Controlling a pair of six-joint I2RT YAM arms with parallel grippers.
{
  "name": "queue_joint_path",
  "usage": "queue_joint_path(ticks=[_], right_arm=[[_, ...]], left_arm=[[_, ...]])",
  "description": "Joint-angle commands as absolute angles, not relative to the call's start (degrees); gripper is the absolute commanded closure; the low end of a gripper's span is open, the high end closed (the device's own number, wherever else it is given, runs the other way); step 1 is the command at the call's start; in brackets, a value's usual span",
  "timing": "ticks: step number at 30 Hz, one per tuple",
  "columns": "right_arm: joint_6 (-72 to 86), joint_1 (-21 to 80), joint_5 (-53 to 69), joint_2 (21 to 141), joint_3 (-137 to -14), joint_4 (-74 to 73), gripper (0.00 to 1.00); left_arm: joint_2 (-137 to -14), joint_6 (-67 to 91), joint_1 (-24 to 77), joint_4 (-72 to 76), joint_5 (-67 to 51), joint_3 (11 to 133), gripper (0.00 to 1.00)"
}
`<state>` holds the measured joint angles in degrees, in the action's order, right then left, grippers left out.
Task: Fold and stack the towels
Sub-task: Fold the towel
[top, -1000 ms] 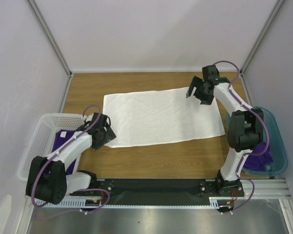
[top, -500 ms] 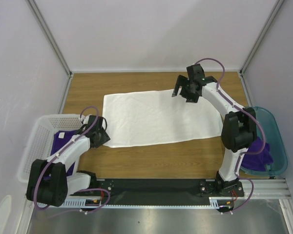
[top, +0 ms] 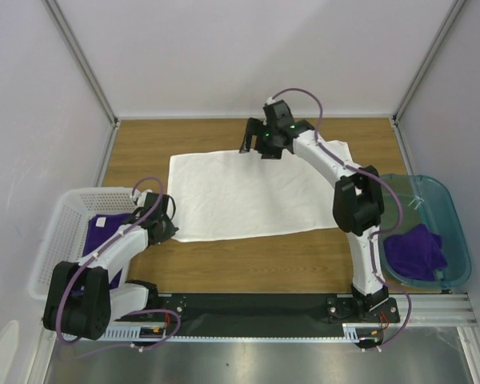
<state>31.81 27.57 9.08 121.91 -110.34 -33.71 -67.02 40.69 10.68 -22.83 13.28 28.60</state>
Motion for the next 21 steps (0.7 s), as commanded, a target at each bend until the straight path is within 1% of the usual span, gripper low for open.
queue_joint_path(ticks=[1, 4, 8, 9, 11, 12, 15, 21], right_arm=[[30.7, 30.5, 9.2, 125.3, -115.5, -33.4, 0.13], [30.5, 30.3, 4.6, 125.2, -115.1, -35.4, 0.13], [31.4, 29.4, 0.1, 122.4, -109.6, -38.0, 0.13], [31.9, 29.0, 0.0, 120.6, -105.6, -38.0, 0.13], [33.7, 27.9, -1.8, 118.4, -101.3, -36.7, 0.13], [34.1, 27.5, -1.8, 117.4, -96.5, -35.9, 0.14], [34.8, 26.8, -2.4, 114.6, -90.9, -34.5, 0.13], [34.5, 26.8, -3.7, 114.4, -87.9, -34.9, 0.13]], left_arm=[[-66.5, 40.3, 10.5, -22.5, 14.4, 28.6, 1.0], [-65.0, 40.4, 10.7, -23.6, 15.4, 29.3, 1.0], [-63.8, 40.3, 11.2, -24.3, 15.6, 29.4, 1.0], [-63.8, 40.4, 11.3, -24.5, 15.8, 29.4, 1.0], [-64.0, 40.6, 11.7, -25.0, 16.6, 29.6, 1.0], [-64.1, 40.6, 11.9, -25.3, 16.7, 29.9, 1.0], [-63.9, 40.6, 12.9, -26.6, 17.4, 30.9, 1.0], [-62.8, 43.8, 16.9, -33.1, 19.9, 33.3, 1.0]])
